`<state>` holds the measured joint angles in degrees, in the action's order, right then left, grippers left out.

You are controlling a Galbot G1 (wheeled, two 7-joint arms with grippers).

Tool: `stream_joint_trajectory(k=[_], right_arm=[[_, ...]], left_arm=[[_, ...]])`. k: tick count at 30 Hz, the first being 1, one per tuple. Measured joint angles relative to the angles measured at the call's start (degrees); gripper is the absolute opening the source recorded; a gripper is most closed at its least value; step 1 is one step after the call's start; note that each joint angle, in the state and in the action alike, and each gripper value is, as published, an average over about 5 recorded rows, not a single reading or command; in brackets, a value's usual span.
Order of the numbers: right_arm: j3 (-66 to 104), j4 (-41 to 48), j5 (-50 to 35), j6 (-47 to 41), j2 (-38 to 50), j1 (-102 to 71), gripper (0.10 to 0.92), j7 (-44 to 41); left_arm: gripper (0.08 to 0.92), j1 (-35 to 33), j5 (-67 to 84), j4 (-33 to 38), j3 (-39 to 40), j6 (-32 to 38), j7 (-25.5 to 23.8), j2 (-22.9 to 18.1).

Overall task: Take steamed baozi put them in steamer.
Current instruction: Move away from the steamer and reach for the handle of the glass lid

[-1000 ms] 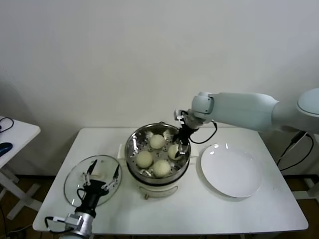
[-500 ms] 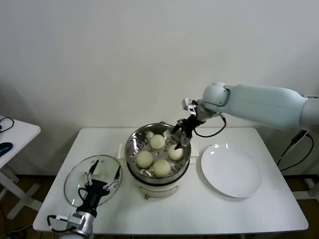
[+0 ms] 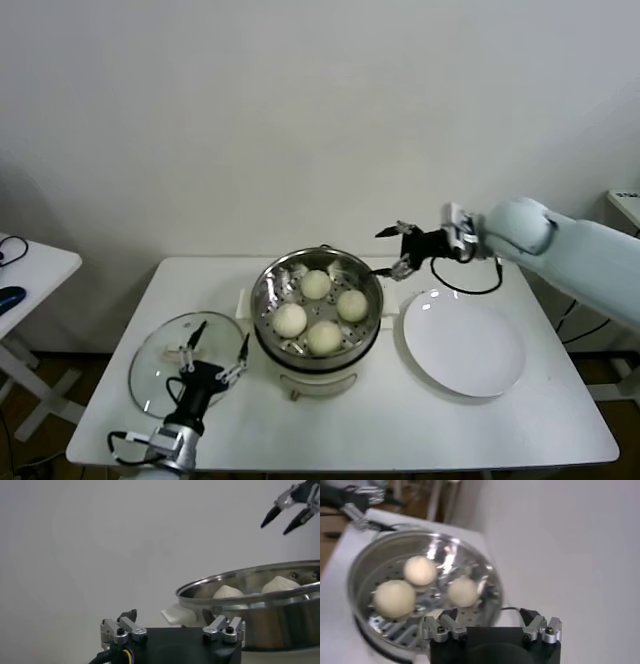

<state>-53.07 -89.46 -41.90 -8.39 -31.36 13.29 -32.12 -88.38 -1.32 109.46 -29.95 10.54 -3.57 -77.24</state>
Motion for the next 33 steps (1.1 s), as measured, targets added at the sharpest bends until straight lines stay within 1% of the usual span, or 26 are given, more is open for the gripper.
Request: stream_joint_trajectory(k=[5,10,16,22,28,33], right_arm=[[18.6,-3.5,3.8,3.3,2.2,-17.9,0.823,6.1],[37.8,-6.6,7.5,6.6,-0.5,-36.9,0.823,10.5],[59.7,-9.3,11.6,10.3,-7.7,-56.8,0.823,13.2],[76.7,-12.4,14.3,13.4,-16.6,-72.0,0.823,15.3],[86.6,-15.5,16.4,16.2,-25.2,-83.6,0.823,17.0],[91.0,-17.2,17.4,18.3,-30.7,-90.5,0.823,17.5]], left_arm=[[0.823,-0.2,-1.3,-0.1,0.3,0.3,0.6,-0.5],[0.823,-1.0,-2.0,0.5,0.2,0.6,0.9,-0.6],[0.823,-1.9,-2.6,1.4,-0.4,0.7,1.3,-0.3],[0.823,-1.9,-3.8,2.0,-1.3,-0.5,2.3,-0.3],[0.823,-1.8,-7.0,2.9,-2.8,-3.1,3.9,0.1],[0.823,-1.4,-15.7,3.3,-4.7,-5.2,5.5,0.1]])
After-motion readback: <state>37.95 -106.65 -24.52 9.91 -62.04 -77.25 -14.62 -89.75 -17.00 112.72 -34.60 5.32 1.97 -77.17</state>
